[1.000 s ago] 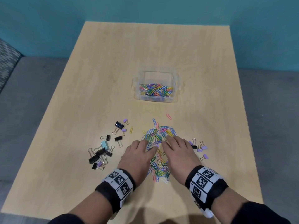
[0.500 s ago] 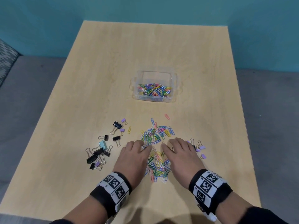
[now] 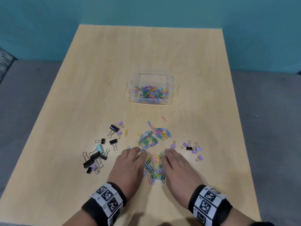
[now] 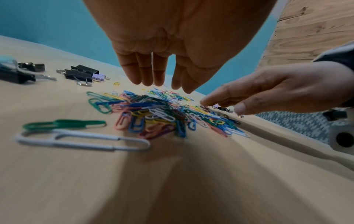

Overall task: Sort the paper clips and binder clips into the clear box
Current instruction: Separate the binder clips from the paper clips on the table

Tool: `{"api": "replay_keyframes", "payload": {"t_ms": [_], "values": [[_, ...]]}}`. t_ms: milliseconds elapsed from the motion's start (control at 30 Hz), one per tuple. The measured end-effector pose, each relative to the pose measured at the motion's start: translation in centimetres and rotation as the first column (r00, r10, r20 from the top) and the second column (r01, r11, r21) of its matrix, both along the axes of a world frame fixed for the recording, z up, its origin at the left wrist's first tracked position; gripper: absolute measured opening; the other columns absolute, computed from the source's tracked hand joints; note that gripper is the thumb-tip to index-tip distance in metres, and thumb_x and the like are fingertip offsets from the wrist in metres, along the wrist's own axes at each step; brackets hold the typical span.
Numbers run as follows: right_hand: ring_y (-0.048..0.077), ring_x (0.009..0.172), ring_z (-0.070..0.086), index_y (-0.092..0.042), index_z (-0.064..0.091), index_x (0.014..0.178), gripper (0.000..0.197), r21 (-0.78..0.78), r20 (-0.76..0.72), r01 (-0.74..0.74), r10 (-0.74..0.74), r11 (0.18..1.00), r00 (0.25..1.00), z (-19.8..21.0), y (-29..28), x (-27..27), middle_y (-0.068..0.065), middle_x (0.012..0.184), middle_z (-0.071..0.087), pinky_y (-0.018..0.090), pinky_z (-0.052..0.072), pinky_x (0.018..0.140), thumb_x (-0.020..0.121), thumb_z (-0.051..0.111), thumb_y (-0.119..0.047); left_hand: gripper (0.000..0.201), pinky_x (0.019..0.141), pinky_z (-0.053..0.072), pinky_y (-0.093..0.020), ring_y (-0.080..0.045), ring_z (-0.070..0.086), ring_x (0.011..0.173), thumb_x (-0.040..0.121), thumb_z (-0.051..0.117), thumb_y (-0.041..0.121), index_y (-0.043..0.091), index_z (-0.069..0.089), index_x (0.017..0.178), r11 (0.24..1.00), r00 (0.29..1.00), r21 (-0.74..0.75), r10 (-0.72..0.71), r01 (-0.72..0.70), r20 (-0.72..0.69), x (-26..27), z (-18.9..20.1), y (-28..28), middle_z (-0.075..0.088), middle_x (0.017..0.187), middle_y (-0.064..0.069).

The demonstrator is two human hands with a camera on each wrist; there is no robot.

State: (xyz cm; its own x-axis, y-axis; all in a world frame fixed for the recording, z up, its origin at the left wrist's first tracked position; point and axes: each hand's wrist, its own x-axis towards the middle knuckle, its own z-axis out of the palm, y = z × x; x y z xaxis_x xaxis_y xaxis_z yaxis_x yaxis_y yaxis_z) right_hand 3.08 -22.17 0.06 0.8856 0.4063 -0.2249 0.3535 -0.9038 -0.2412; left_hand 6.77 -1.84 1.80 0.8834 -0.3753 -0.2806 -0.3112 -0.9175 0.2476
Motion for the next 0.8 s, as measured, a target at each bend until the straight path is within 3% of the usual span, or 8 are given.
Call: {"api": "replay_keyframes", "payload": {"t_ms": [167, 300, 367, 500, 600, 667, 800], "values": [[0.037, 0.133, 0.038, -0.004, 0.042, 0.135, 0.055, 0.036, -0.025, -0.1, 0.101, 0.994, 0.995, 0.1, 2.0, 0.5, 0.019, 0.14, 0.044, 0.047, 0.034, 0.108, 0.083, 0.039, -0.021, 0.046, 0.077, 0.052, -0.041, -0.03, 0.053, 0.098, 0.077, 0.04, 0.026, 0.022, 0.056, 0.12, 1.0, 1.0, -0.013, -0.008, 0.008, -0.003, -0.1, 0.6, 0.4, 0.055, 0.117, -0.005], [0.039, 0.138, 0.027, -0.003, 0.037, 0.139, 0.055, 0.003, 0.021, 0.053, -0.053, 0.999, 0.998, 0.4, 1.5, 4.7, 0.021, 0.146, 0.036, 0.048, 0.028, 0.111, 0.093, 0.033, -0.032, 0.048, 0.077, 0.053, -0.042, -0.032, 0.054, 0.099, 0.075, 0.038, 0.025, 0.019, 0.058, 0.118, 0.999, 1.0, -0.023, 0.022, -0.022, 0.001, -0.6, 0.6, 1.3, 0.057, 0.116, -0.009], [0.041, 0.138, 0.025, 0.0, 0.035, 0.139, 0.057, -0.073, -0.011, 0.062, -0.063, 0.995, 0.998, -0.1, 1.6, 6.3, 0.025, 0.146, 0.033, 0.048, 0.026, 0.112, 0.092, 0.042, -0.031, 0.049, 0.079, 0.053, -0.042, -0.033, 0.055, 0.1, 0.076, 0.04, 0.024, 0.017, 0.058, 0.12, 0.999, 1.0, -0.031, 0.024, -0.025, -0.002, -0.9, 0.4, 1.9, 0.057, 0.117, -0.01], [0.038, 0.124, 0.04, 0.0, 0.042, 0.131, 0.056, -0.064, -0.111, -0.099, 0.091, 0.993, 0.99, 0.6, 3.1, 6.8, 0.021, 0.132, 0.046, 0.046, 0.041, 0.101, 0.083, 0.058, -0.023, 0.048, 0.081, 0.054, -0.04, -0.031, 0.056, 0.098, 0.075, 0.043, 0.023, 0.016, 0.06, 0.12, 0.996, 0.999, -0.075, 0.046, -0.044, 0.02, -1.7, 0.5, 2.9, 0.058, 0.115, -0.01], [0.039, 0.115, 0.047, 0.003, 0.048, 0.126, 0.05, -0.043, 0.012, -0.104, 0.105, 0.994, 0.994, 0.9, 2.8, 9.8, 0.021, 0.122, 0.053, 0.048, 0.043, 0.099, 0.083, 0.06, -0.018, 0.046, 0.083, 0.053, -0.037, -0.029, 0.055, 0.098, 0.076, 0.044, 0.023, 0.018, 0.058, 0.12, 0.995, 0.997, -0.086, 0.063, -0.059, 0.04, -2.4, 0.4, 3.4, 0.057, 0.116, -0.008], [0.045, 0.125, 0.038, 0.005, 0.041, 0.132, 0.053, -0.056, 0.06, 0.002, 0.001, 0.998, 0.998, 0.2, 2.4, 12.9, 0.027, 0.132, 0.045, 0.051, 0.032, 0.108, 0.089, 0.053, -0.025, 0.044, 0.084, 0.052, -0.035, -0.028, 0.055, 0.099, 0.077, 0.044, 0.024, 0.018, 0.058, 0.118, 0.993, 0.996, -0.086, 0.083, -0.08, 0.032, -3.1, 0.1, 3.7, 0.057, 0.117, -0.007], [0.043, 0.141, 0.008, -0.005, 0.016, 0.147, 0.067, -0.117, -0.116, 0.108, -0.122, 0.987, 0.986, -1.3, 3.8, 15.0, 0.023, 0.154, 0.012, 0.05, 0.016, 0.115, 0.097, 0.035, -0.045, 0.042, 0.091, 0.039, -0.029, -0.024, 0.049, 0.102, 0.077, 0.046, 0.021, 0.016, 0.058, 0.117, 0.991, 0.994, -0.106, 0.094, -0.088, 0.057, -3.9, -0.1, 3.7, 0.057, 0.117, -0.009]]}}
